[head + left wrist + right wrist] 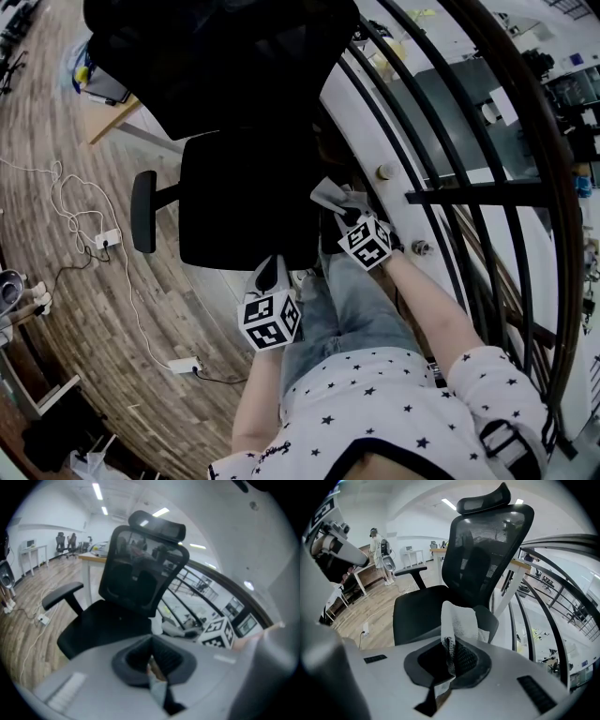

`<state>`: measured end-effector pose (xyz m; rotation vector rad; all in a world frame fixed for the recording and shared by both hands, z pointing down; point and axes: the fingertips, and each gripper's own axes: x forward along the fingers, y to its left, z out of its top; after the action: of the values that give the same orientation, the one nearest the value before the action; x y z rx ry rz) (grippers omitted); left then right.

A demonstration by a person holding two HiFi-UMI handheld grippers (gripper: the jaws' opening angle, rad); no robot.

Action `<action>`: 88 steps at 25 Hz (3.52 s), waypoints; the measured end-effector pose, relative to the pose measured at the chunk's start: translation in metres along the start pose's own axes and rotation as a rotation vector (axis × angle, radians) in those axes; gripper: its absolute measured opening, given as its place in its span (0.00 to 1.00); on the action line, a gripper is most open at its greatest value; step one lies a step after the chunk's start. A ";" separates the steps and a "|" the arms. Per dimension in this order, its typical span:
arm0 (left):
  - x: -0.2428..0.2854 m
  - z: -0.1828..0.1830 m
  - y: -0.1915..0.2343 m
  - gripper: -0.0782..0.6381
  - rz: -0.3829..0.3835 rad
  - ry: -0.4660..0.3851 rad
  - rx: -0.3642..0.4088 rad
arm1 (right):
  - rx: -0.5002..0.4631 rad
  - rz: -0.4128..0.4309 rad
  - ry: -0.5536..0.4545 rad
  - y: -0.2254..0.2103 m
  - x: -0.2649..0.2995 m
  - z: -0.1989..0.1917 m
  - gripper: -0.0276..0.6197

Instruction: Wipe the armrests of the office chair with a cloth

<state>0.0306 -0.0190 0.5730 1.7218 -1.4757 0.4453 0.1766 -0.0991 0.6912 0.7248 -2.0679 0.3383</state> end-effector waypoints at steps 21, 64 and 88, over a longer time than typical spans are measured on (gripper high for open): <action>-0.029 -0.022 -0.011 0.12 -0.013 -0.014 0.019 | -0.013 0.051 0.008 0.058 -0.022 -0.030 0.08; -0.071 -0.016 0.014 0.12 0.024 -0.073 0.023 | 0.021 0.116 -0.062 0.116 -0.053 -0.003 0.08; -0.112 0.028 0.012 0.12 0.273 -0.273 -0.176 | -0.131 0.342 -0.348 0.098 -0.138 0.127 0.08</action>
<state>-0.0154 0.0332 0.4801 1.4912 -1.8992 0.2155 0.0922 -0.0334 0.5094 0.3656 -2.5249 0.2766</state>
